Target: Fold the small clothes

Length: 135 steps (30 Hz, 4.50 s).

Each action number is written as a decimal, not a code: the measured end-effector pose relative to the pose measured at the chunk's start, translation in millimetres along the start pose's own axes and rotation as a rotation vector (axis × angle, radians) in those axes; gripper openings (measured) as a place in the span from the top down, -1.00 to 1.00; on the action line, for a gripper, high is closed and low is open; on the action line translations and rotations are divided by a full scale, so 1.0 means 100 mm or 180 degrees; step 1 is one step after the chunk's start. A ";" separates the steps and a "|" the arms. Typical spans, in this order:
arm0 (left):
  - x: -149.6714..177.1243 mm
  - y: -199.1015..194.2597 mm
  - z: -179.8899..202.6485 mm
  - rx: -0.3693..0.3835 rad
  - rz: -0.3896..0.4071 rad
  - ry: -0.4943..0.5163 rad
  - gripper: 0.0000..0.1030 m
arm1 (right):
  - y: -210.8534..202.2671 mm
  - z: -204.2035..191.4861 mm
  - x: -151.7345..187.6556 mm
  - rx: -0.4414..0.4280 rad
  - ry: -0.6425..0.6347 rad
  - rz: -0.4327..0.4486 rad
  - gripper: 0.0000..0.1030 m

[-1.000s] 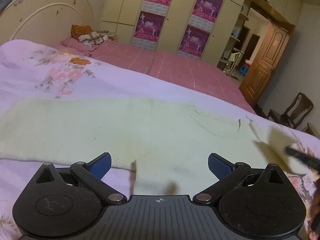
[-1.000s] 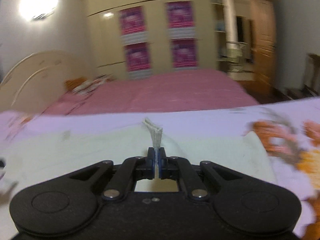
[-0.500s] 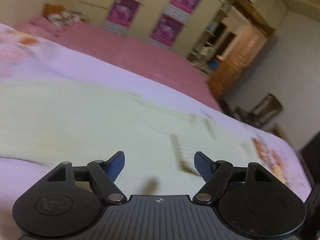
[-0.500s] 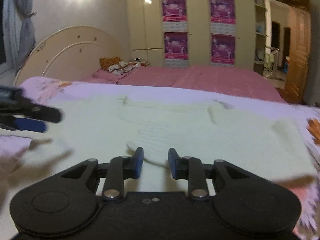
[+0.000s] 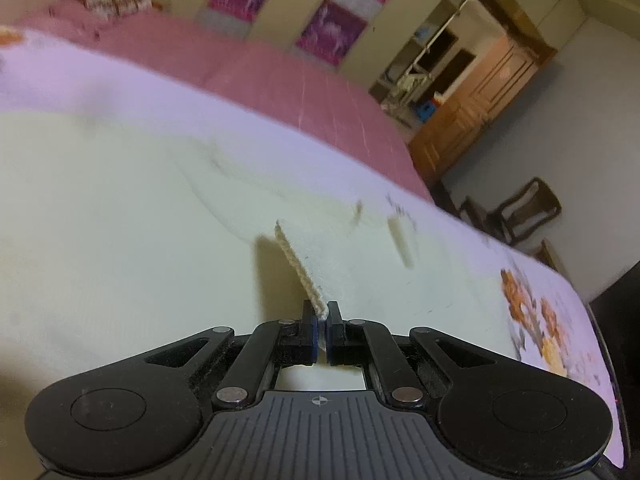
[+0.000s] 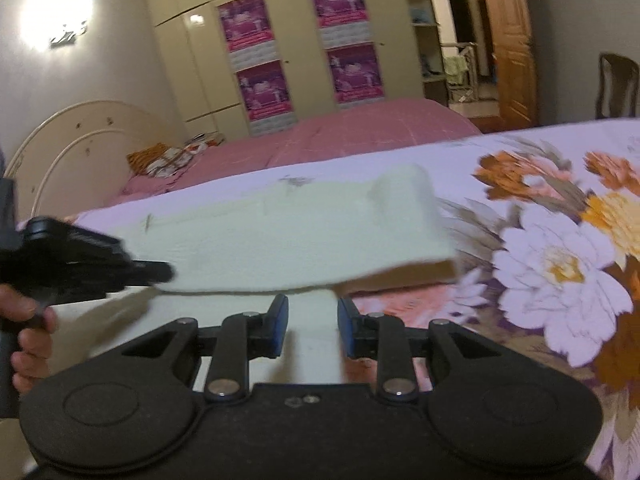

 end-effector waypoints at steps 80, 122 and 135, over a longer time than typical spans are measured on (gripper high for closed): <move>0.47 -0.92 -0.47 -0.1254 0.0361 0.1159 -0.03 | 0.66 -0.28 -0.15 0.0097 -0.0992 0.0068 0.56; 0.05 -0.83 -0.11 -0.0430 0.0660 0.0943 0.97 | 0.45 -0.48 -0.25 -0.0033 -0.0070 -0.0248 0.52; 0.80 -0.26 0.83 -0.0037 0.0015 0.1757 -0.67 | 0.49 -0.51 -0.34 -0.0263 0.0201 -0.0267 0.31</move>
Point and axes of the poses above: each gripper's, at about its wrist camera, not at the fingertips, and y roughly the way its jaws point, z to its right, x to its underside, the point moved 1 cm from there along y, roughly the way its jaws point, and after that the axes turned 13 degrees about x, right-handed, at the moved point
